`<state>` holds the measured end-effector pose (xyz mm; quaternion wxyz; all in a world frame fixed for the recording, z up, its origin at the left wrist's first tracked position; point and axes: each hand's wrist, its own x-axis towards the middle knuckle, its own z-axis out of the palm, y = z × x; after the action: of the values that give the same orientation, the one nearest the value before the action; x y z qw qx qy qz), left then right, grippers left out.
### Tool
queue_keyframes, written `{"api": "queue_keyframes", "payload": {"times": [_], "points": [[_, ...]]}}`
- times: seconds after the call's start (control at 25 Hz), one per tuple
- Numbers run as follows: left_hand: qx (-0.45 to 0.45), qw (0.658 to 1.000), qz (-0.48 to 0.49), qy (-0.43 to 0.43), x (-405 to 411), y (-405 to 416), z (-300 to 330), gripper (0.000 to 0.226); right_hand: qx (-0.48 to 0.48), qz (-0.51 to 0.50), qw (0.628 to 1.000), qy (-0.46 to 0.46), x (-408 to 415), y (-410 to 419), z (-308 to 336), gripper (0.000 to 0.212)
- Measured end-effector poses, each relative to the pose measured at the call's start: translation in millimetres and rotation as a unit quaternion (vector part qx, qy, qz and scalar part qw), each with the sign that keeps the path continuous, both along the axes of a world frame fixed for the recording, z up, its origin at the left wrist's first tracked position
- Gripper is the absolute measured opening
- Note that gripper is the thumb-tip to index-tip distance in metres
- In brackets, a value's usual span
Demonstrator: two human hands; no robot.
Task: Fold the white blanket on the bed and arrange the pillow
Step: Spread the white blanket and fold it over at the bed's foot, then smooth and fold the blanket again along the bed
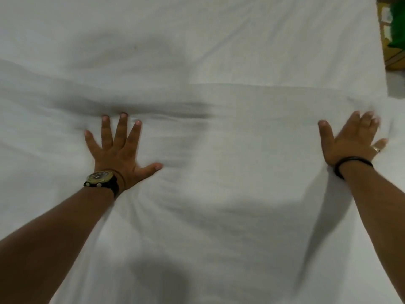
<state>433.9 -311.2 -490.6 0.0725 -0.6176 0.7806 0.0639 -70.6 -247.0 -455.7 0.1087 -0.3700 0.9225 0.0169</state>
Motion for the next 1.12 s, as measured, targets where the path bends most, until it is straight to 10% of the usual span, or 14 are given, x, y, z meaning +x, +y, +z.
{"api": "queue_keyframes", "payload": {"times": [0.12,0.36,0.52,0.68,0.88,1.12], "points": [[0.006,1.000,-0.008,0.023,0,-1,2,0.116,-0.046,-0.046,0.997,-0.034,92,3,4,0.097],[0.057,0.996,-0.072,0.023,13,-5,23,0.121,-0.034,0.238,0.968,-0.075,447,154,-20,0.074],[0.130,0.946,-0.295,-0.034,142,5,68,0.116,0.092,0.145,0.985,-0.032,462,217,-1,0.081],[0.085,0.967,-0.240,0.019,376,68,87,0.114,0.158,-0.092,0.974,-0.130,520,213,36,0.090],[0.200,0.956,-0.213,-0.028,552,160,100,0.127,0.083,0.082,0.959,-0.260,711,203,70,0.110],[0.141,0.941,-0.295,-0.088,563,173,103,0.092,0.068,0.134,0.977,-0.153,729,209,55,0.105]]}}
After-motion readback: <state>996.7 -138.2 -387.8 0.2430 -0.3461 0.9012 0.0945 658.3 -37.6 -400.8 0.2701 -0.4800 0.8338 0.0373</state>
